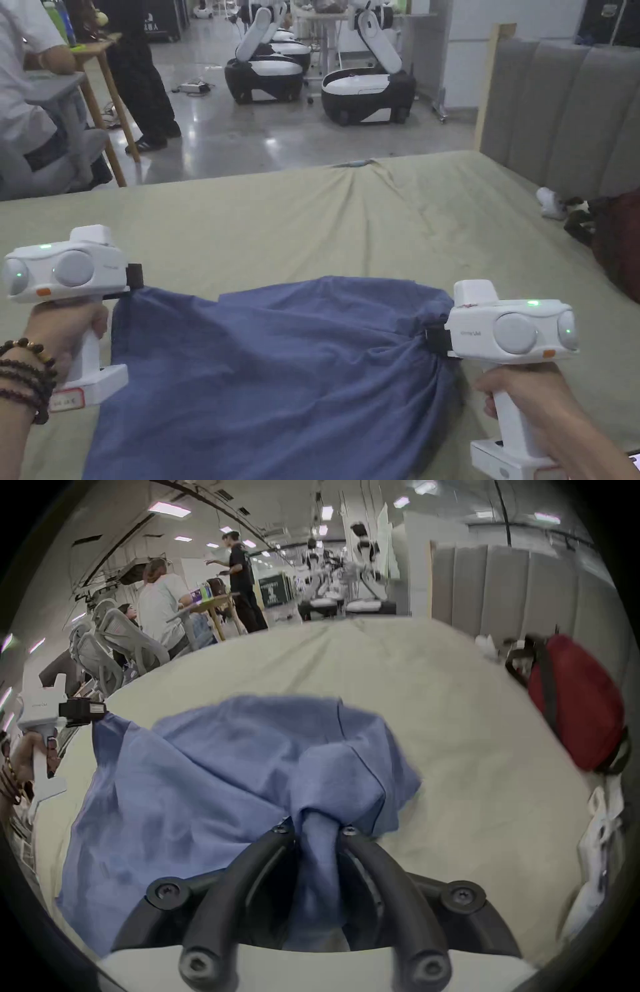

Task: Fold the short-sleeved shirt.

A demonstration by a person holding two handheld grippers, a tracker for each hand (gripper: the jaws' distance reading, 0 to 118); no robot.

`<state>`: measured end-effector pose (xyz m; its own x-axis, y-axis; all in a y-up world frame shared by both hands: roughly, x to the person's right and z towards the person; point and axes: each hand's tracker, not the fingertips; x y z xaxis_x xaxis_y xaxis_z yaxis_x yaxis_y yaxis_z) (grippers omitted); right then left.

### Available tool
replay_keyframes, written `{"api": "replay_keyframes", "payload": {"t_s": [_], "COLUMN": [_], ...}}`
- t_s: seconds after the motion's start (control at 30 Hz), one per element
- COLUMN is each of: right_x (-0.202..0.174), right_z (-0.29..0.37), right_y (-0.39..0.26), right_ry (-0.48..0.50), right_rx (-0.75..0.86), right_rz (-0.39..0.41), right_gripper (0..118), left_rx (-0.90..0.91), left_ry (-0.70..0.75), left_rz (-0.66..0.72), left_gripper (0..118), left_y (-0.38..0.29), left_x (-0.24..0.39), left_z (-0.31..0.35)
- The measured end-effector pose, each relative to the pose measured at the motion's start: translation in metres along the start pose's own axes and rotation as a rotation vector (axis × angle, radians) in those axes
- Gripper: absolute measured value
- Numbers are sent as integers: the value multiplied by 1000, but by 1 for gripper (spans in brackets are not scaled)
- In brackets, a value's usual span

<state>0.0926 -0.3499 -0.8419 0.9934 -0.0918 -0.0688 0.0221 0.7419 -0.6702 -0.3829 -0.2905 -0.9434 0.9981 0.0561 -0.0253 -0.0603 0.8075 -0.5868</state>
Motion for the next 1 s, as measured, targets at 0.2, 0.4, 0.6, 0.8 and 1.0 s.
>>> {"api": "replay_keyframes", "payload": {"t_s": [0.2, 0.4, 0.6, 0.8, 1.0], "right_x": [-28, -60, -75, -72, -65], "right_z": [62, 135, 183, 186, 170], "right_y": [71, 182, 285, 330, 326], "right_ry": [101, 78, 16, -37, -56], "right_rx": [210, 412, 469, 458, 484], "right_rz": [30, 133, 115, 75, 52], "right_gripper": [16, 16, 16, 16, 16], "left_rx": [160, 385, 531, 611, 622], "left_ry": [-17, 67, 157, 153, 156], "left_rz": [1, 21, 65, 85, 12], "left_gripper": [2, 3, 2, 2, 2], "left_y": [50, 122, 183, 215, 218], "left_x": [-17, -45, -69, -64, -44], "left_z": [91, 197, 270, 291, 278]}}
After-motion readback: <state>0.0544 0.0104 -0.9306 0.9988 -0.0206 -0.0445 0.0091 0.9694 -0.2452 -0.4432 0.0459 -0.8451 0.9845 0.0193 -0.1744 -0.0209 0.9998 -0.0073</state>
